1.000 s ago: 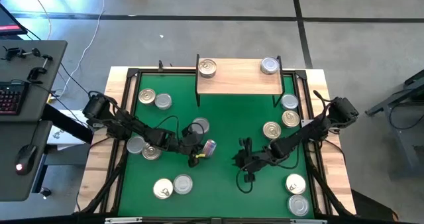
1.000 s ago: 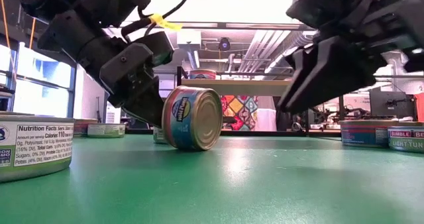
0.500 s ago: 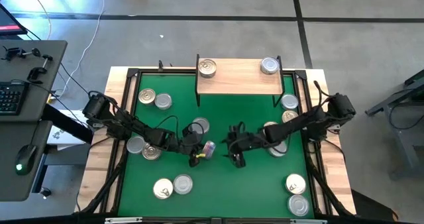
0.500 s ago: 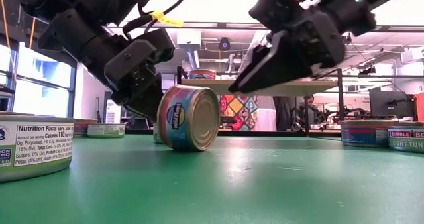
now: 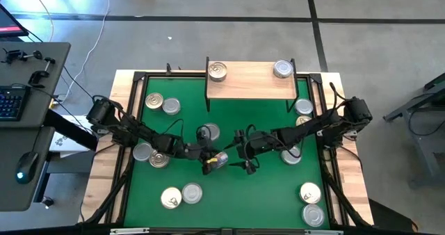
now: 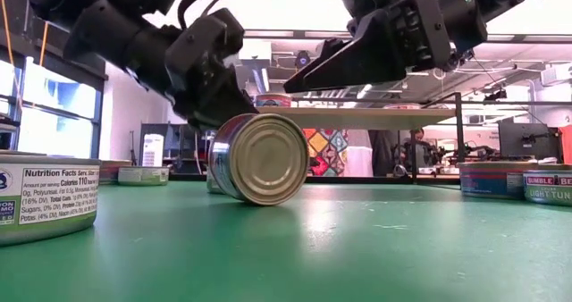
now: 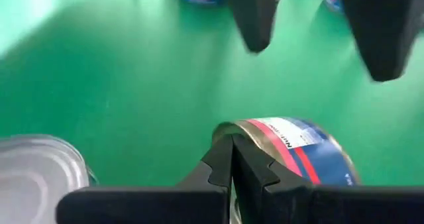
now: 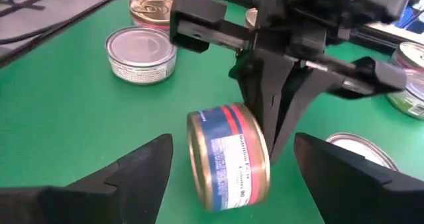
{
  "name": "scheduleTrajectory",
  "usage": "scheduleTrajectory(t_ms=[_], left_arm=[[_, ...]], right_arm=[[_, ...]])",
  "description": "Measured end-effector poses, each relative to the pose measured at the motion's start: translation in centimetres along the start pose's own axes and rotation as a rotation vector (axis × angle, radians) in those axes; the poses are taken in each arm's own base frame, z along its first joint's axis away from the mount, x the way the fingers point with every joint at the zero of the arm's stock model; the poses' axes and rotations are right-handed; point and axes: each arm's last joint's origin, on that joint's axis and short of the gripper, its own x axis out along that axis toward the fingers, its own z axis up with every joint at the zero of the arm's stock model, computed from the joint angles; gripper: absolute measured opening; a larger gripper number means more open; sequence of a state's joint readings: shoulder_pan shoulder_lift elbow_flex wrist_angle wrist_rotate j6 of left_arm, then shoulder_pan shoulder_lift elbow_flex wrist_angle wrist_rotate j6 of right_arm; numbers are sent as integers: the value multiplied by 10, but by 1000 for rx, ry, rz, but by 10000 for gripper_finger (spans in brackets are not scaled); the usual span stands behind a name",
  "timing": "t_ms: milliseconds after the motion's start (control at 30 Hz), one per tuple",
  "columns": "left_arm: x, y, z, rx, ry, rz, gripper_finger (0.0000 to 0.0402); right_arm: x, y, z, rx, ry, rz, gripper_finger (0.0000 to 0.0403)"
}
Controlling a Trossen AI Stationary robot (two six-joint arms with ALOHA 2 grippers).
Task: Stack canned seafood by type on shelf
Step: Put the blue pink tuna can on the shelf
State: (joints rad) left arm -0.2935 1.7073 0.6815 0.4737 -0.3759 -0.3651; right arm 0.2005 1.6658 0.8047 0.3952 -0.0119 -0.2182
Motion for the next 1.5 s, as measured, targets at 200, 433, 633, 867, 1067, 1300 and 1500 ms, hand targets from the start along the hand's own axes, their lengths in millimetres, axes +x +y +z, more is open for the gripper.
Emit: scheduleTrajectory(t_ms=[200,433,633,867,1067,1300,1500], left_arm=[[-26,3,17,10,27,19,0],[-46,1,14,-70,98,68,0],[-28,-11,-10,-59,137,75,0],[-6,-18,-23,-77,76,55,0],[-4,-17,-19,-90,39,45,0],[-11,-15,-16,-44,67,63,0],[-28,-6,-19,-64,168,187,0]], right_arm=[[10,1,-7,8,-9,-3,309],[25,3,-6,38,-105,9,309],[49,2,-1,-9,21,40,309],[56,-1,12,-32,226,77,307],[55,-1,15,-58,296,61,266],[54,9,15,-99,316,38,177],[40,35,20,-225,434,-146,178]])
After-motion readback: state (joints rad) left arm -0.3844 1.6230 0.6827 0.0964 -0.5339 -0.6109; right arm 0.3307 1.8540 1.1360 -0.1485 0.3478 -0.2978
